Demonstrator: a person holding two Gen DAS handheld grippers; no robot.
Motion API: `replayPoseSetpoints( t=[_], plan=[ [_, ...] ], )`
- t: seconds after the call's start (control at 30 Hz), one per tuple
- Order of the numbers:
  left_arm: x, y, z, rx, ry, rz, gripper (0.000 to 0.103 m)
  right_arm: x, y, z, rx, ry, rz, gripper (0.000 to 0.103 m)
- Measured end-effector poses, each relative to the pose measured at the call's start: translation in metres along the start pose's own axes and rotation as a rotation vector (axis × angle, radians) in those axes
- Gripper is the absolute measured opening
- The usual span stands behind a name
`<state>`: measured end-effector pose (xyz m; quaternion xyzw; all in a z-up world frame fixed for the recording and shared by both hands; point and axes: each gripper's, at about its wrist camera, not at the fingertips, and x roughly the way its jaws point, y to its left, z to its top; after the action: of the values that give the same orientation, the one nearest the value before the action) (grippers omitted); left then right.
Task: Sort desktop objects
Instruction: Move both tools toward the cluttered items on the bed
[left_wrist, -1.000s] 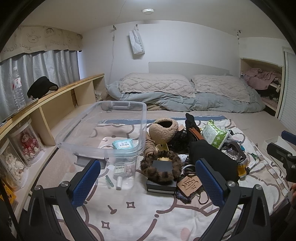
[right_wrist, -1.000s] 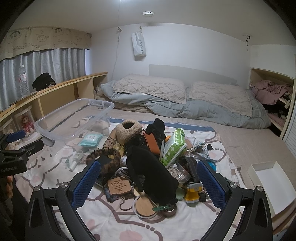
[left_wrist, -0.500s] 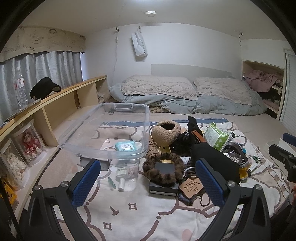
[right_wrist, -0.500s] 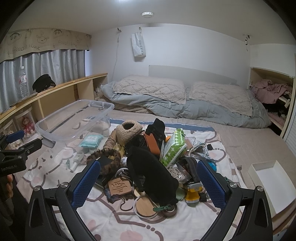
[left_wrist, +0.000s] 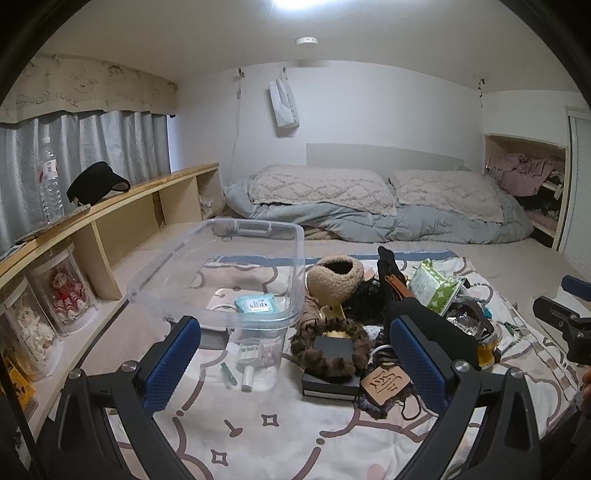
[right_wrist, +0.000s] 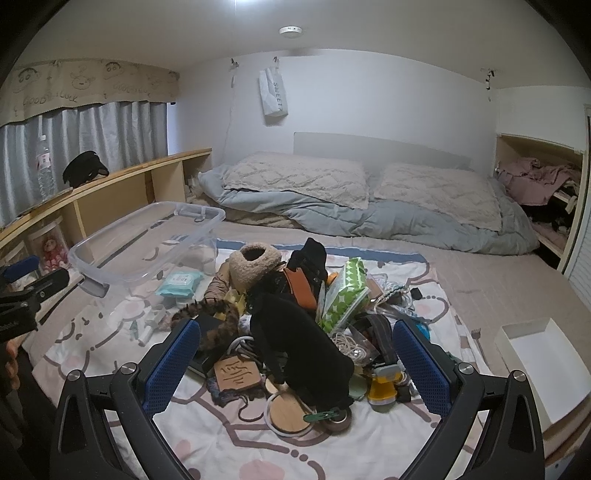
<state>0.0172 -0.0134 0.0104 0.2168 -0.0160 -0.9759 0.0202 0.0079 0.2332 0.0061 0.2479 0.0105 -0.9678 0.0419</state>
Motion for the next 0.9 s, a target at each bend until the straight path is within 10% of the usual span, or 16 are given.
replayPoseSetpoints(
  t=[0.9],
  plan=[
    [-0.013,-0.049,-0.045,-0.024,0.032,-0.072,0.103,-0.008,-0.025,-0.049,0.042,-0.015,0.069,0.103]
  ],
)
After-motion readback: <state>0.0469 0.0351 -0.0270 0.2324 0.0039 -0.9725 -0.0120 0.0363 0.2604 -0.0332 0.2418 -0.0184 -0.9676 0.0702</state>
